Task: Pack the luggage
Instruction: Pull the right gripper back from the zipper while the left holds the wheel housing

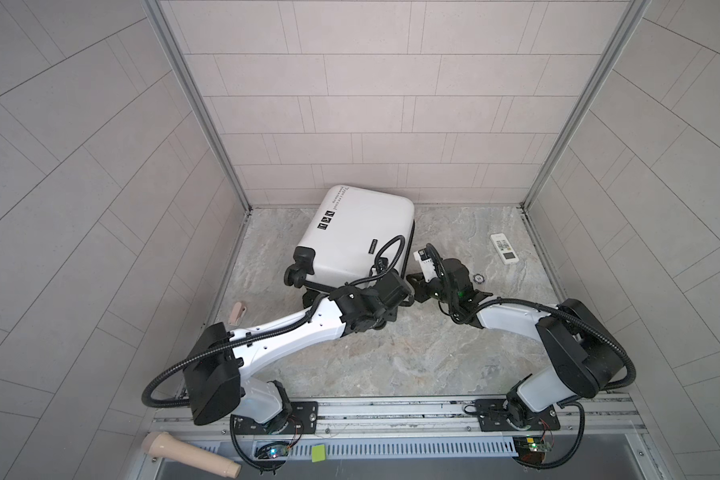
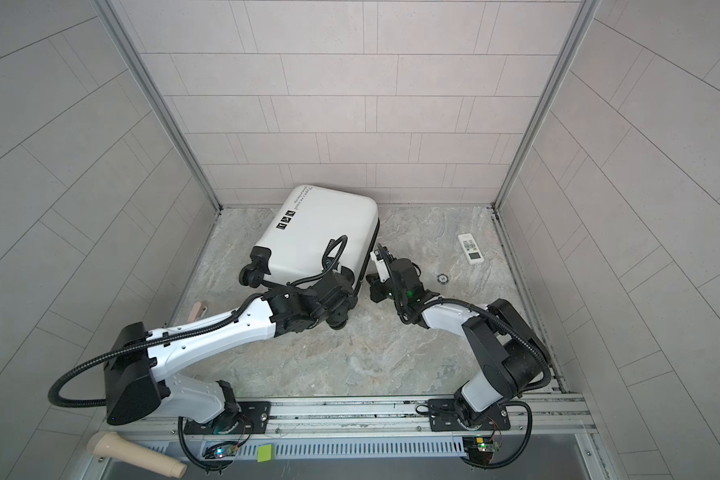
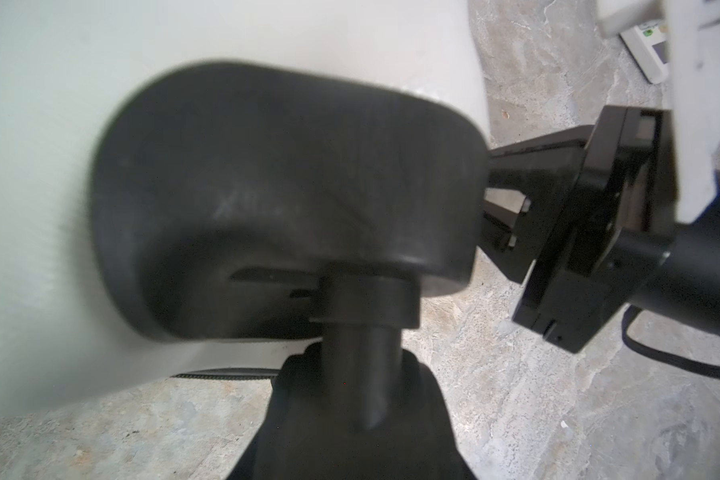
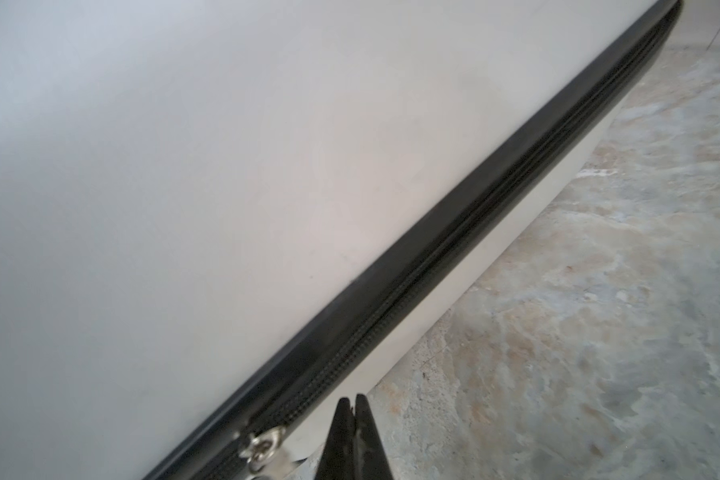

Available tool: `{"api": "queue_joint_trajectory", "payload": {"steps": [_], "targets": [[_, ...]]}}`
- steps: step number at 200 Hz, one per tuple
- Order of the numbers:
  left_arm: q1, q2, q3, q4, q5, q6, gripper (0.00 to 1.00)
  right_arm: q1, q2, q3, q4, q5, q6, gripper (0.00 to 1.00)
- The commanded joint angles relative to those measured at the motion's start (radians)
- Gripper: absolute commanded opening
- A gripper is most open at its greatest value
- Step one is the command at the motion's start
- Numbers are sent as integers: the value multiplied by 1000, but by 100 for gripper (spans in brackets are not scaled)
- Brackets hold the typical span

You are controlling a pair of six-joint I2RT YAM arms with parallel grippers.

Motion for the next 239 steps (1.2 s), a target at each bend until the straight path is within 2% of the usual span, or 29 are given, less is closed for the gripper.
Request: {"api": "queue_joint_trajectory", "payload": {"steps": [1, 36, 54, 83, 101, 134, 163, 176, 184, 197, 203, 217, 239], "targets": [[2, -50, -18, -89, -44, -33, 0, -12, -52, -23, 24, 20, 3, 0], [5, -89, -49, -104, -83, -16, 0, -11, -98, -39, -10, 11, -5, 0], [10, -122, -75, -88, -95, 21, 0, -2, -147, -78, -14, 19, -1, 10], [14, -170, -108, -76, -120, 55, 0, 43, -329, -155, -28, 124, -23, 27], [15, -192, -120, -76, -133, 69, 0, 49, -433, -161, -103, 192, -59, 34], [20, -221, -131, -75, -139, 80, 0, 48, -536, -150, -211, 249, -132, 39], [21, -238, -141, -83, -150, 79, 0, 48, -559, -143, -261, 221, -137, 41], [21, -248, -148, -87, -155, 78, 0, 50, -591, -167, -231, 204, -107, 37], [23, -255, -154, -90, -159, 77, 0, 52, -650, -226, -134, 214, -70, 37], [25, -269, -164, -97, -167, 72, 0, 53, -742, -323, 5, 278, -19, 52], [26, -276, -171, -99, -168, 67, 0, 53, -761, -338, 18, 304, -21, 55], [31, -294, -191, -91, -170, 60, 0, 53, -761, -298, -86, 333, -61, 56], [38, -319, -215, -83, -167, 45, 0, 49, -732, -241, -211, 359, -47, 51]]}}
